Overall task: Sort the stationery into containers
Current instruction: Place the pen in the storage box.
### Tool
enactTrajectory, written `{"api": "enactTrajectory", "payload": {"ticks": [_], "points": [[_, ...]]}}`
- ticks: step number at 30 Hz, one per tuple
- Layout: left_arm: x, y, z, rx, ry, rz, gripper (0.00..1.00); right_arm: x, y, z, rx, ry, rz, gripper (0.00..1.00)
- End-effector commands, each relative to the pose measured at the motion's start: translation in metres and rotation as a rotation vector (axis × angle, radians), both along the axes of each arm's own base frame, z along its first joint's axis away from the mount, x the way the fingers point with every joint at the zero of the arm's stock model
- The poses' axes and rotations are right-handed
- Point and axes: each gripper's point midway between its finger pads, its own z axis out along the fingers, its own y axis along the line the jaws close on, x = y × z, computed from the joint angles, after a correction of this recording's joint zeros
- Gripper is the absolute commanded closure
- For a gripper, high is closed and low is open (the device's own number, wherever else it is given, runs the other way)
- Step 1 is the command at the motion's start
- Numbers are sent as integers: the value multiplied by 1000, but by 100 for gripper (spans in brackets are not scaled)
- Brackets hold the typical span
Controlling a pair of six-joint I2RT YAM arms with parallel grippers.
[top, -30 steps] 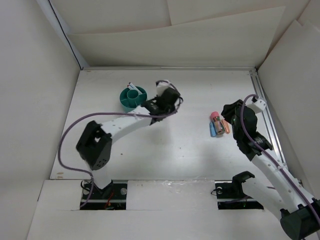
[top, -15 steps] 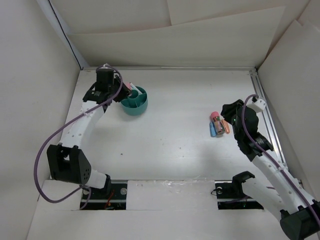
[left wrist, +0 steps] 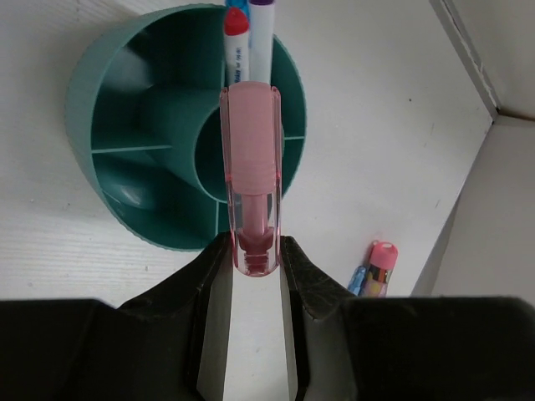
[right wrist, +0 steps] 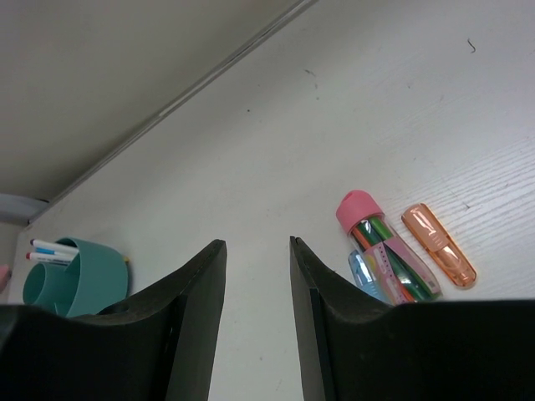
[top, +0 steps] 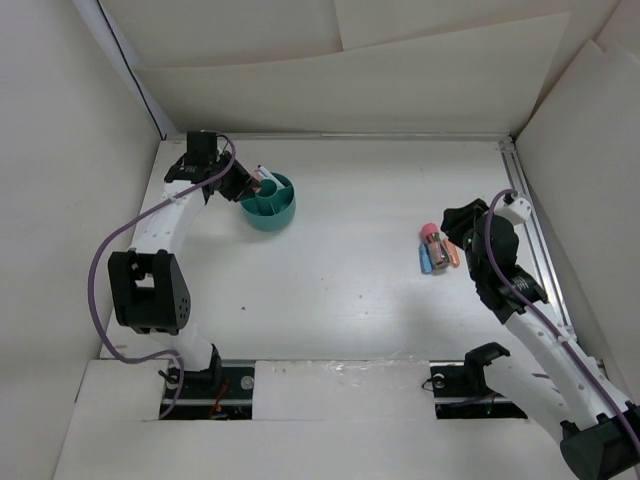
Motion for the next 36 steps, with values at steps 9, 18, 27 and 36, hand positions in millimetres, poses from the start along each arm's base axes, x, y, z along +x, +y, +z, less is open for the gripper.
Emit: {"api": "enactTrajectory", "payload": {"ticks": [9,18,27,36], "points": [[6,16,9,-94,13,30,99,3,2,24,23,-72,13,58],[-2,24,5,-159,38,7,97,3,2,24,23,-72,13,58],[9,20,-2,-183,78,-12,94,3,2,24,23,-72,13,58],[10,21,-16,-173,119,-8,93,3,2,24,23,-72,13,58]]}}
